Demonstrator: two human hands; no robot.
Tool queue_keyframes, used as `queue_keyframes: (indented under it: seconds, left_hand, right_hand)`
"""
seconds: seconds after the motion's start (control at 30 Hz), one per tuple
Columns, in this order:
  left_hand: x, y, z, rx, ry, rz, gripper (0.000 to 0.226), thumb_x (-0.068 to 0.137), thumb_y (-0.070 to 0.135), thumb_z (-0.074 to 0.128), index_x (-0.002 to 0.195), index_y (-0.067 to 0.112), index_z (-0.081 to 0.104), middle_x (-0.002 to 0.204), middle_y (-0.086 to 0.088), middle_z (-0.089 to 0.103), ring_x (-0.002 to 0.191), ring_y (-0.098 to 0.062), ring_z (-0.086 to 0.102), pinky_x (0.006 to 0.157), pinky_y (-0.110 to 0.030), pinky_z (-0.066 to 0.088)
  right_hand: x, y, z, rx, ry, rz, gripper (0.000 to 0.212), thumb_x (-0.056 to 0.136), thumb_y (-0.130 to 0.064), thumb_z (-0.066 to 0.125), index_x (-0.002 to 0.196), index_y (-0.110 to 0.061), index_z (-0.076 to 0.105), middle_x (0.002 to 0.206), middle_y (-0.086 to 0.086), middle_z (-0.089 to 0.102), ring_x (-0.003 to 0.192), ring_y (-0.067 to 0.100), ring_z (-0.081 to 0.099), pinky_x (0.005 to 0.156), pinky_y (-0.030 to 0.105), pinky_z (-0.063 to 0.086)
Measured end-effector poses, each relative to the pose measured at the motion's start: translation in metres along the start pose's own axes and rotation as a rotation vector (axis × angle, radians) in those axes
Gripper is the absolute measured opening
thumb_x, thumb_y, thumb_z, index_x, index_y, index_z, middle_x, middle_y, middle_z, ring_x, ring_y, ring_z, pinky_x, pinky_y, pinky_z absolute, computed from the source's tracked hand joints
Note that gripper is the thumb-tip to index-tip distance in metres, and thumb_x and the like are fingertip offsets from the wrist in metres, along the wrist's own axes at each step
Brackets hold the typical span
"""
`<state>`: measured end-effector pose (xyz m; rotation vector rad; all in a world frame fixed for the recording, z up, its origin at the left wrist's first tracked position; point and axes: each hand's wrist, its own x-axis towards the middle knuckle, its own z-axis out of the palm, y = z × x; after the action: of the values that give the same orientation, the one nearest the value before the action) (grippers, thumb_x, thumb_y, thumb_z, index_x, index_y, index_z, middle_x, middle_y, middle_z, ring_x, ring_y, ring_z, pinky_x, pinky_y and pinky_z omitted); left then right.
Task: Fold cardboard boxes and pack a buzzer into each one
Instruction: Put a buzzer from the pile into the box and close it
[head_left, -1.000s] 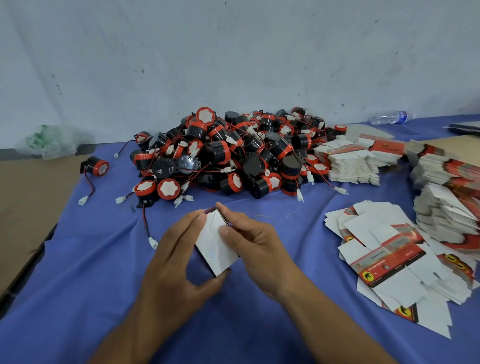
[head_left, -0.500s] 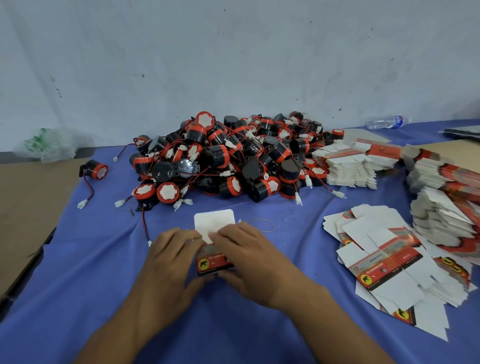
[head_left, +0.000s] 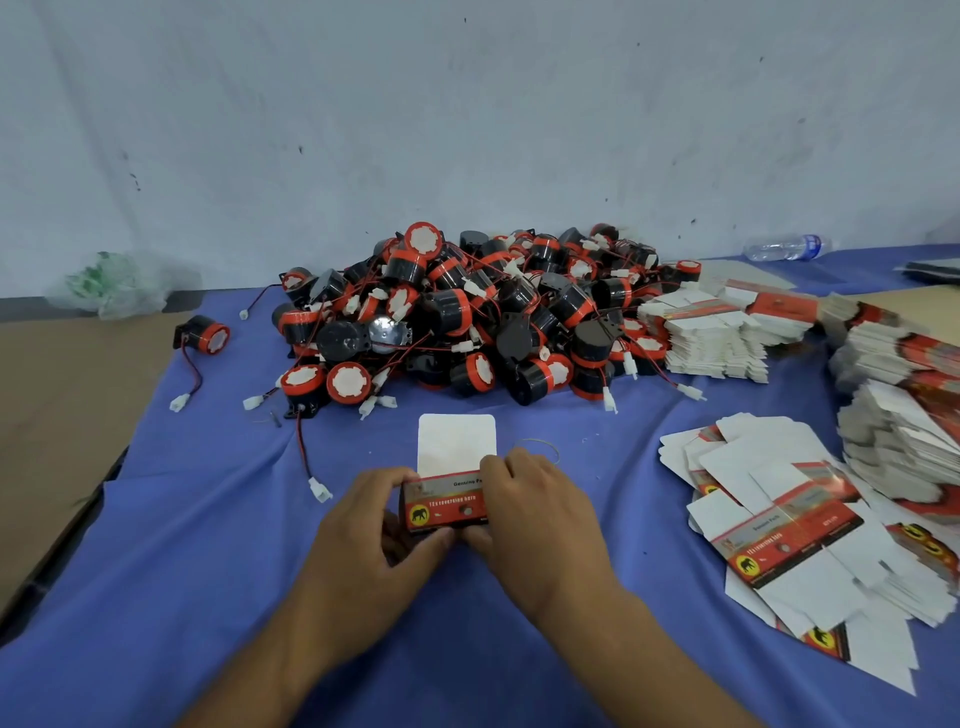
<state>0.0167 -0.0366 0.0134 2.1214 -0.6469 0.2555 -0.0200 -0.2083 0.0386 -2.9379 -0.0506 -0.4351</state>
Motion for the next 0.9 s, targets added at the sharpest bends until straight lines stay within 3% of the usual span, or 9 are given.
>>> queue_keyframes:
  seconds: [0.13,0.23,0.3,0.37,0.5,0.63,0.73,0.83,0.9]
  left_hand:
    - [0.003,0.0,-0.004,-0.361,-0.097,-0.287,0.016,0.091,0.027,0.063,0.104,0.02,0.056,0.083,-0.005,0.071,0.06,-0.019,0.065,0.06,-0.022,0.053]
    - [0.004,-0.005,-0.007,-0.318,-0.181,-0.245,0.014,0.092,0.018,0.067,0.092,0.023,0.054,0.07,-0.002,0.063,0.056,-0.012,0.052,0.056,-0.025,0.045]
    - [0.0,-0.006,-0.005,-0.149,-0.189,-0.144,0.02,0.088,0.022,0.072,0.091,0.03,0.053,0.069,0.006,0.058,0.055,-0.004,0.042,0.055,-0.015,0.036]
    - [-0.003,-0.007,-0.002,-0.028,-0.149,-0.019,0.028,0.084,0.024,0.076,0.098,0.033,0.053,0.087,0.027,0.056,0.065,0.001,0.049,0.061,-0.008,0.037]
    - [-0.002,-0.011,-0.003,0.046,-0.18,0.011,0.05,0.083,0.042,0.074,0.118,0.052,0.041,0.119,0.045,0.041,0.112,0.018,0.041,0.086,-0.002,0.035]
    - [0.001,-0.017,-0.006,0.072,-0.208,0.026,0.058,0.079,0.054,0.073,0.123,0.057,0.036,0.124,0.049,0.033,0.115,0.031,0.028,0.089,0.005,0.026]
    - [0.0,-0.019,-0.006,0.094,-0.195,0.041,0.06,0.078,0.056,0.072,0.124,0.058,0.034,0.129,0.043,0.033,0.12,0.028,0.024,0.092,0.006,0.02]
    - [-0.002,-0.022,-0.005,0.087,-0.163,0.041,0.06,0.077,0.055,0.073,0.123,0.059,0.033,0.128,0.039,0.035,0.122,0.017,0.026,0.094,0.003,0.022]
    - [-0.002,-0.024,-0.003,0.074,-0.146,0.049,0.06,0.079,0.053,0.072,0.124,0.057,0.033,0.129,0.042,0.033,0.122,0.021,0.025,0.094,0.004,0.02]
  right_hand:
    - [-0.001,0.015,0.0,0.238,-0.081,-0.042,0.05,0.081,-0.06,0.069,0.106,-0.024,0.046,0.101,-0.009,0.039,0.082,0.011,0.043,0.067,0.026,0.036]
    - [0.012,0.039,-0.011,0.563,-0.067,0.072,0.078,0.074,-0.085,0.043,0.123,-0.026,0.057,0.096,-0.017,0.057,0.078,-0.002,0.052,0.069,0.016,0.038]
    - [0.036,0.061,-0.007,0.625,0.041,0.19,0.06,0.087,-0.073,0.044,0.117,-0.023,0.059,0.095,-0.014,0.063,0.082,0.002,0.058,0.068,0.021,0.04]
    - [0.065,0.08,0.006,0.571,0.097,0.302,0.038,0.097,-0.047,0.056,0.119,-0.017,0.054,0.114,-0.001,0.061,0.095,0.016,0.056,0.073,0.026,0.038]
    - [0.111,0.094,0.036,0.501,-0.025,0.434,0.057,0.094,-0.037,0.066,0.135,-0.006,0.04,0.137,0.019,0.043,0.116,0.037,0.049,0.085,0.031,0.036]
    - [0.136,0.088,0.052,0.524,0.131,0.468,0.045,0.092,-0.033,0.069,0.124,-0.01,0.048,0.124,0.015,0.057,0.108,0.035,0.057,0.083,0.037,0.047]
    - [0.136,0.082,0.054,0.541,0.162,0.524,0.028,0.091,-0.028,0.067,0.103,-0.006,0.057,0.096,0.012,0.064,0.084,0.029,0.058,0.065,0.031,0.043]
    - [0.12,0.08,0.04,1.01,0.185,0.64,0.025,0.09,-0.026,0.064,0.075,-0.008,0.055,0.064,0.008,0.054,0.063,0.023,0.045,0.053,0.03,0.034]
    - [0.103,0.077,0.017,1.48,0.093,0.699,0.02,0.092,-0.025,0.064,0.09,-0.005,0.062,0.078,0.01,0.062,0.066,0.023,0.052,0.056,0.033,0.043]
